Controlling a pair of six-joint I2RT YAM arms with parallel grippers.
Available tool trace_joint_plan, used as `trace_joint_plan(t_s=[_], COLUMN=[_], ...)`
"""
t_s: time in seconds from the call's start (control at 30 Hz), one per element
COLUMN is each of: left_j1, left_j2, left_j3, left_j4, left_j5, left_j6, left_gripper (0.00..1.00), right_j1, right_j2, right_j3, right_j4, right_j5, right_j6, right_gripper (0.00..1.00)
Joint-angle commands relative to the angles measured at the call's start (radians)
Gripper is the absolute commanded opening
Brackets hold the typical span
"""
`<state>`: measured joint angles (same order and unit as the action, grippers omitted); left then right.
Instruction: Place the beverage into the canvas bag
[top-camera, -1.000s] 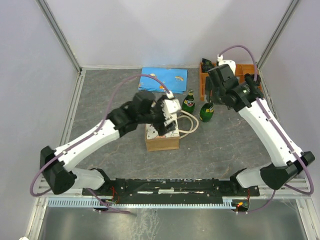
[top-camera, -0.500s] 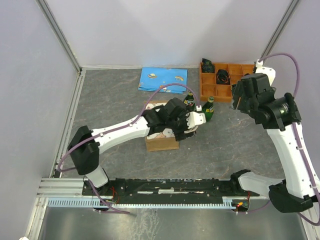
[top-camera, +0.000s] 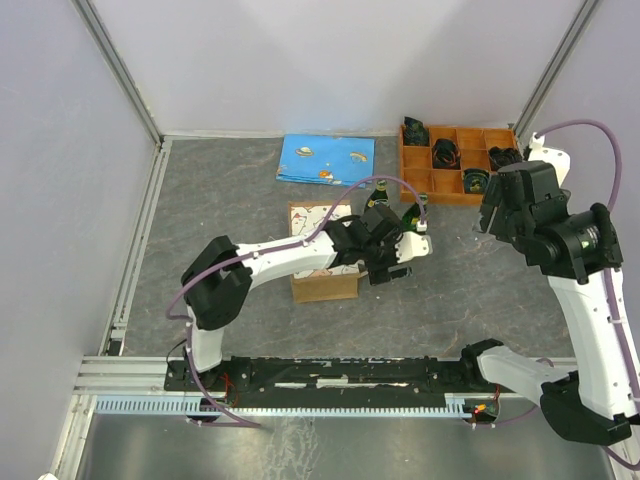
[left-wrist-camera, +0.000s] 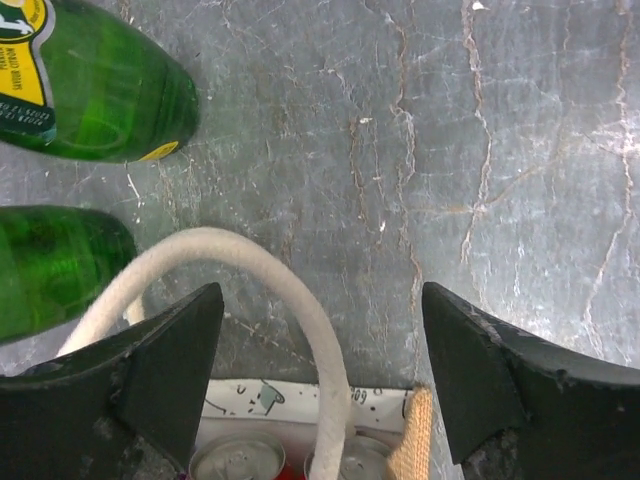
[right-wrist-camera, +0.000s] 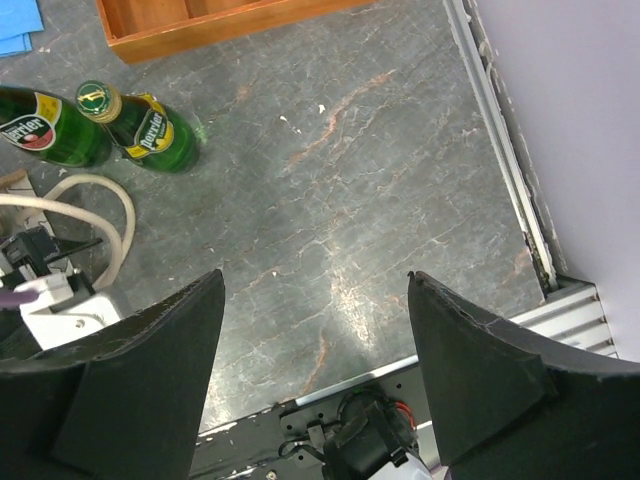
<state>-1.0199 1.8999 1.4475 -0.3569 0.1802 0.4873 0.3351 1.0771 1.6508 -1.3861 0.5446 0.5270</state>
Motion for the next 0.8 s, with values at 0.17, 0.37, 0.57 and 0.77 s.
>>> trace_joint_plan(t_s=[0.17, 0.37, 0.57, 0.77], left_j1=[-0.004, 0.001, 0.010, 0.055], left_j2=[0.074, 0.017, -0.115, -0.214], left_j3=[0.133, 0.152, 0.118, 0.088], left_j4=[0.029, -0.031, -0.076, -0.118], left_j5=[-0.016, -0.023, -0.053, -0.105], left_j6=[-0.095, -0.155, -0.194, -0.206], left_gripper=[0.44, 0.03, 0.03, 0.03], right_j1=[-0.010, -0.009, -0.010, -0.010], right_j2=[-0.025, -0.026, -0.034, -0.060], right_j3=[0.016, 0.001, -0.040, -0.128], right_j4=[-0.028, -0.020, -0.012, -0.005], right_j5=[0.036, 0.020, -0.016, -0.079], right_j6=[0.007, 0.012, 0.010, 0.019], right_gripper=[0.81, 0.80, 0.79, 0.78])
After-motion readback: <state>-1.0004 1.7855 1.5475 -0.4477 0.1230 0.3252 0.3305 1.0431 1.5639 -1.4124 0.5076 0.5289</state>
